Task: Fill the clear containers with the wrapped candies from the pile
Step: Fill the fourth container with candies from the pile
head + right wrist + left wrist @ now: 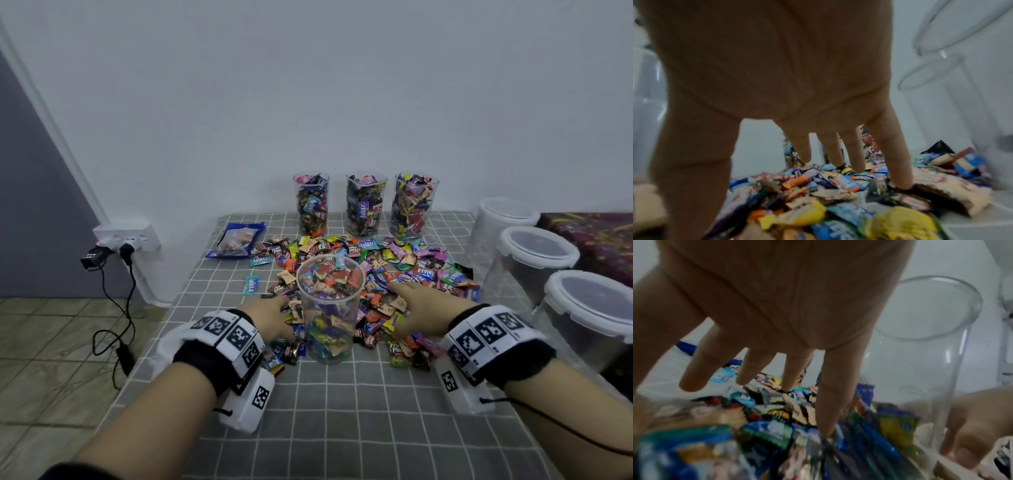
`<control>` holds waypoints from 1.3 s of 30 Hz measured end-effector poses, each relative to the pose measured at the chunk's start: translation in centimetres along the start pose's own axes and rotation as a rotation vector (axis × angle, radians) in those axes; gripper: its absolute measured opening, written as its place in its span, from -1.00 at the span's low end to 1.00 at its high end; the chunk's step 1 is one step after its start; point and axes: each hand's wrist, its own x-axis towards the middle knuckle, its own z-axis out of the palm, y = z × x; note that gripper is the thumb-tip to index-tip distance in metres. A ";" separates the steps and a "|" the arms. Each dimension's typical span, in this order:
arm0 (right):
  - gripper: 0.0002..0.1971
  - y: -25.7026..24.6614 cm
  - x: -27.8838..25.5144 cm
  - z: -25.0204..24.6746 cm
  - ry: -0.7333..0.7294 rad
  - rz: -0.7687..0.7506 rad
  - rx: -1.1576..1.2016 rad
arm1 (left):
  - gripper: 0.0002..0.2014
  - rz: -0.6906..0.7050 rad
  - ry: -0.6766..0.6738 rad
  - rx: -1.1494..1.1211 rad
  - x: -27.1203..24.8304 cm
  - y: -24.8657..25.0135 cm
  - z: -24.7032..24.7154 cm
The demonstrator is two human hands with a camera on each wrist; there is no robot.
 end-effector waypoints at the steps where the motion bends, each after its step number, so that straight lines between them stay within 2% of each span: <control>1: 0.00 0.2 0.2 0.3 -0.041 0.034 -0.056 | -0.17 -0.001 -0.019 0.031 0.0 0.2 0.3; 6: 0.14 0.6 0.7 1.1 -0.158 0.091 -0.188 | 0.05 -0.005 -0.092 0.192 0.2 0.4 1.0; 10: 0.15 0.1 1.1 1.5 -0.171 0.068 -0.168 | 0.04 -0.021 -0.086 0.300 0.4 0.9 1.7; 13: 0.06 -0.1 1.2 1.9 -0.105 0.029 -0.150 | -0.08 -0.017 -0.043 0.366 0.6 1.1 2.0; 16: -0.12 -0.4 1.3 2.1 -0.022 -0.005 -0.140 | -0.32 0.016 0.015 0.415 0.9 1.1 2.0; 21: -0.36 -0.8 1.5 2.2 0.020 -0.031 -0.151 | -0.61 0.009 0.082 0.442 1.8 1.0 2.2; 32: -0.71 -0.7 2.0 2.2 0.093 -0.037 -0.162 | -0.76 -0.016 0.218 0.303 2.6 -0.1 1.9; 39: -0.68 -0.9 2.3 2.4 0.153 -0.052 -0.096 | -0.79 -0.017 0.337 0.171 1.8 -0.6 1.5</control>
